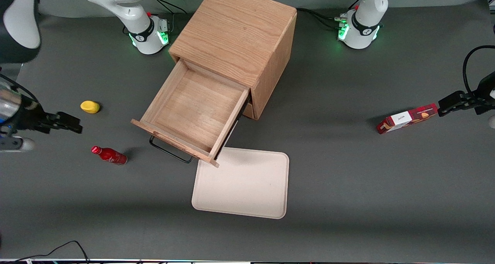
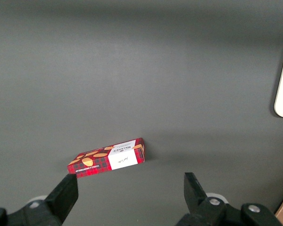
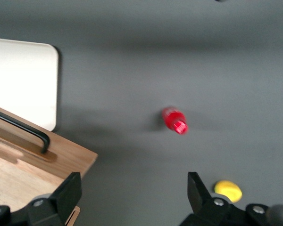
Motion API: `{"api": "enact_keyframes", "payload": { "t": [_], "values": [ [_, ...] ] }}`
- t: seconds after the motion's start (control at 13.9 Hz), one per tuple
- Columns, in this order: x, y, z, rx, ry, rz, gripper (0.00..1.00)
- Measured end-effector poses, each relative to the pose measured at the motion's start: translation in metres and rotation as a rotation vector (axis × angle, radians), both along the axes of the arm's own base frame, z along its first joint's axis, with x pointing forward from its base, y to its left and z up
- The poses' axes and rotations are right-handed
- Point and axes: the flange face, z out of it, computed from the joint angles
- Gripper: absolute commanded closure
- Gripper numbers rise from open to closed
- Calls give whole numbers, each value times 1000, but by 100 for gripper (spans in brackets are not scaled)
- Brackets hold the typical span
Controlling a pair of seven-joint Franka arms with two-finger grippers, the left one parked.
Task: Close top drawer
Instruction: 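Move the right gripper toward the open drawer's front panel, then lower the right gripper against the drawer front beside the black handle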
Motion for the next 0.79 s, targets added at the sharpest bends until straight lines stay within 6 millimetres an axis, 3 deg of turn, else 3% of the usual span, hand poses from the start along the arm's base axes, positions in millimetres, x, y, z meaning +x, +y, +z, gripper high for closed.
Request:
{"api": "enact_keyframes", "payload": {
  "t": [0.29, 0.5, 0.79],
  "values": [
    [41, 61, -39, 13, -39, 151, 0],
    [53, 93, -57, 134, -71, 264, 0],
    [61, 101, -80, 288, -81, 462, 0]
  ]
}}
